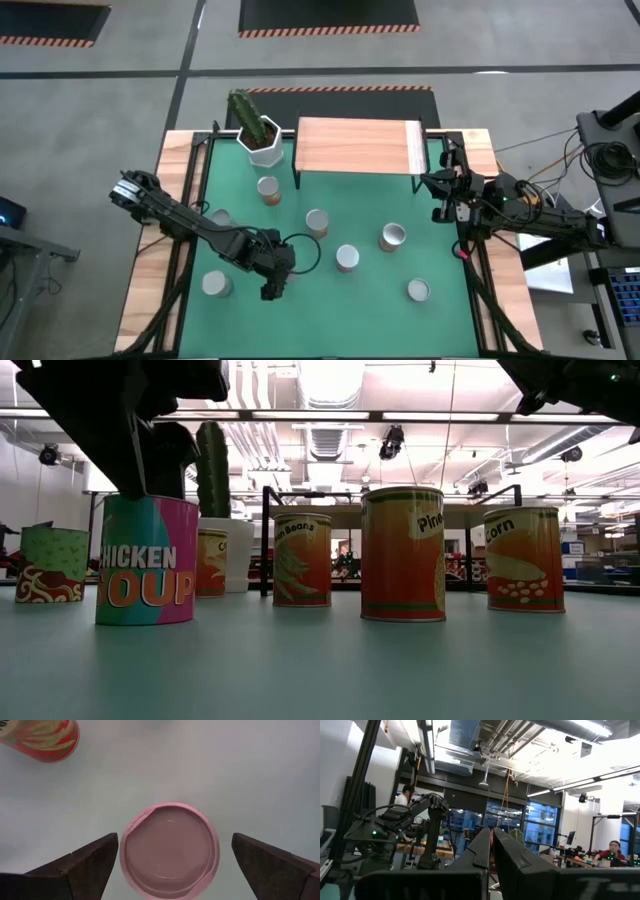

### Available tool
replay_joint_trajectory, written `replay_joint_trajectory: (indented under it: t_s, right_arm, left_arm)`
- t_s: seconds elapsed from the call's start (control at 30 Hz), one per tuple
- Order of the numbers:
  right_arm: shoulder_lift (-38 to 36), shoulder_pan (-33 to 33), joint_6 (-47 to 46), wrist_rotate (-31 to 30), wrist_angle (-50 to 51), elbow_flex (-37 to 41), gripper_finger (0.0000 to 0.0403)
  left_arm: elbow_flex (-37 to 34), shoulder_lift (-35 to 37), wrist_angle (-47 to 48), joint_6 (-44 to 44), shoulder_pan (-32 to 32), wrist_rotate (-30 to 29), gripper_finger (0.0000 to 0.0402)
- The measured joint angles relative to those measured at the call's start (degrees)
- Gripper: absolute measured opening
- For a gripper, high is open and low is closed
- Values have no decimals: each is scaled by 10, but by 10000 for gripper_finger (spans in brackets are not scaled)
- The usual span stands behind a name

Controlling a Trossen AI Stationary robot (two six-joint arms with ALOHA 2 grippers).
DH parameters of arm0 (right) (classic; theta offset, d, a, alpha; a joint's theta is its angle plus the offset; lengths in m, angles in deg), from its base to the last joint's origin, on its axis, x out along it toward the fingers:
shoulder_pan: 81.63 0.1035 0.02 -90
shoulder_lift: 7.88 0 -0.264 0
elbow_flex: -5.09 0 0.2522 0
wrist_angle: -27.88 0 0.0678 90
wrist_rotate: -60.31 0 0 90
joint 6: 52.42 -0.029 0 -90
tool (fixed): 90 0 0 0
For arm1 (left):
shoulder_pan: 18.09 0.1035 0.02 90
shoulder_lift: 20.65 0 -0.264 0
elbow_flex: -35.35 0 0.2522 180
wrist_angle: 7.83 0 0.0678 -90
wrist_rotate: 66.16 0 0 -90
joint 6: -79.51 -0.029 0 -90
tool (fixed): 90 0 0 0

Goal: Pick and place cans onto a shelf
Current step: Put the canned chicken soup on the shelf

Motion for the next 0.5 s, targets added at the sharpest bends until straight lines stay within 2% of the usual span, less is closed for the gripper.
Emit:
replay_joint_trajectory:
  t_s: [0.5]
  right_arm:
    - [0, 0, 0, 0, 0, 0, 9]
  left_arm:
    - [0, -22, -20, 3, -1, 0, 373]
